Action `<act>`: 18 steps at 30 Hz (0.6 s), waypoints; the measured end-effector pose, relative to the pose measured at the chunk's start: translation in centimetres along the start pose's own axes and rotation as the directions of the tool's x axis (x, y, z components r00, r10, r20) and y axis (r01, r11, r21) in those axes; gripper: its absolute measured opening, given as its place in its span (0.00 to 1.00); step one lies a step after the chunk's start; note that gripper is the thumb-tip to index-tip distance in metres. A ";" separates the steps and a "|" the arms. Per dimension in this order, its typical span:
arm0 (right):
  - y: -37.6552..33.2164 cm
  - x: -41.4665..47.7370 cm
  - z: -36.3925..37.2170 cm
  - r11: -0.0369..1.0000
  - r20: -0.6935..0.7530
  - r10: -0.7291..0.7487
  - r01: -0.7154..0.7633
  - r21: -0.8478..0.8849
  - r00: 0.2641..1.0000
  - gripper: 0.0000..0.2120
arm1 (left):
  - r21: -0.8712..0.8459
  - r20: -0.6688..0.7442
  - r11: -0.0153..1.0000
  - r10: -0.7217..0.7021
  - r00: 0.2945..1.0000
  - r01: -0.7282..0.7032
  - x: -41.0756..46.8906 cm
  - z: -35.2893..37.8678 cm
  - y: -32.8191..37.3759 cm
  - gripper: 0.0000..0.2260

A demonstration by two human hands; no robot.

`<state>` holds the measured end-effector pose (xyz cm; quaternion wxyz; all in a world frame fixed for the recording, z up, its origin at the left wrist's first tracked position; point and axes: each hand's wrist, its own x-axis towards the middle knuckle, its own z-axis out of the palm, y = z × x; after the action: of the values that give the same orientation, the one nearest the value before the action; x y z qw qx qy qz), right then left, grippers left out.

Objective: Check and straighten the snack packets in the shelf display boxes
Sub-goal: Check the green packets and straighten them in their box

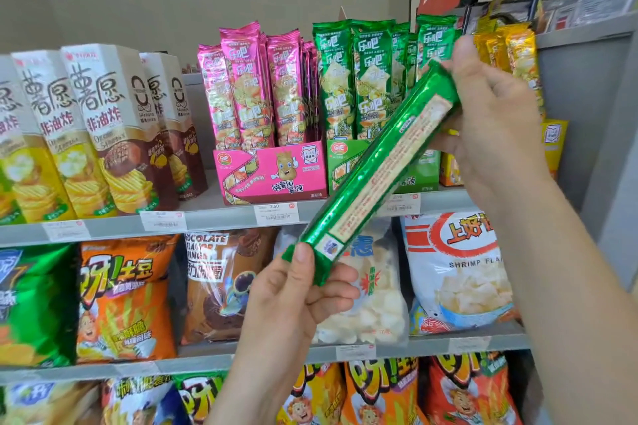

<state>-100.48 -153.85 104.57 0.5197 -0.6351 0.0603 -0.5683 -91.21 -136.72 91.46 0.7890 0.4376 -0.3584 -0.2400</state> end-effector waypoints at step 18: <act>0.9 1.3 -2.6 0.974 0.162 0.094 -0.124 0.191 0.982 0.07 | 0.110 -0.122 0.991 0.093 0.988 -0.080 1.4 -1.1 0.3 0.21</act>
<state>-101.61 -156.73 104.29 0.6146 -0.6167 -0.0022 -0.4919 -89.43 -136.95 91.79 0.7956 0.4769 -0.3383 -0.1582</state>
